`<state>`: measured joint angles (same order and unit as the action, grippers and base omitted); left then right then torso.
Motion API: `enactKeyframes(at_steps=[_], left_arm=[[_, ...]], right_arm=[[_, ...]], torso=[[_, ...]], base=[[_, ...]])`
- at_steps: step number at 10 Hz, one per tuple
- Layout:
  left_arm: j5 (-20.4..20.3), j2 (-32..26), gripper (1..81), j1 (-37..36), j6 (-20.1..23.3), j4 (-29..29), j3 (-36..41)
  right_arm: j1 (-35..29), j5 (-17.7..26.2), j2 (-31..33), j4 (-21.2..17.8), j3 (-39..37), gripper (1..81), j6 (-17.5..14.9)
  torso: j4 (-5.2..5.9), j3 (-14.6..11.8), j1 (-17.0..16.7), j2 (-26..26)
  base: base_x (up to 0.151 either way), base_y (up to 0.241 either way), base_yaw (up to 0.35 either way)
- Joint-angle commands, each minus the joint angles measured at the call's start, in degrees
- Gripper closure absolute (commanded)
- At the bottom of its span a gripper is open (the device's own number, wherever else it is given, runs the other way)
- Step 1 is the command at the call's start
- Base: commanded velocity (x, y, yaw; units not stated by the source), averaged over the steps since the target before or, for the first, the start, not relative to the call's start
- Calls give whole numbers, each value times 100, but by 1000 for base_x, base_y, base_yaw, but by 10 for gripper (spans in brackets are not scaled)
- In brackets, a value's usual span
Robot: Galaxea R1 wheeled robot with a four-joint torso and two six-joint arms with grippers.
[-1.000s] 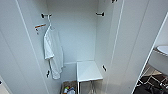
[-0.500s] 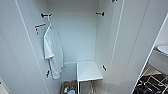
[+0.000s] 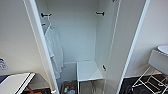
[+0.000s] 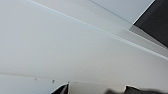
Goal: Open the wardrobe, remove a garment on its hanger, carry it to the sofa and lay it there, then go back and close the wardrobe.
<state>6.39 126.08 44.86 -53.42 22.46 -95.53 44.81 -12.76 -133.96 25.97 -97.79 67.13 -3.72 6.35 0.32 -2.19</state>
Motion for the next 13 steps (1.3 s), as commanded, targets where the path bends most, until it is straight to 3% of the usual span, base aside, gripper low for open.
enactKeyframes(at_steps=[1,3,8,13], left_arm=[[477,330,10,-255,253,408,79],[398,489,10,168,279,505,-370],[311,1683,10,1906,315,1867,-1898],[-830,2992,10,3304,332,2780,-4268]], right_arm=[[-293,-16,-561,646,35,10,-51],[67,11,-907,849,-441,10,-51],[753,203,-2241,1823,-1855,10,-34],[2201,730,-3032,2797,-3802,10,-104]], torso=[[0,0,0,0],[0,2,2,2],[0,4,2,5],[0,4,2,5]], base=[[0,0,0],[0,0,0],[0,0,0],[0,0,0]])
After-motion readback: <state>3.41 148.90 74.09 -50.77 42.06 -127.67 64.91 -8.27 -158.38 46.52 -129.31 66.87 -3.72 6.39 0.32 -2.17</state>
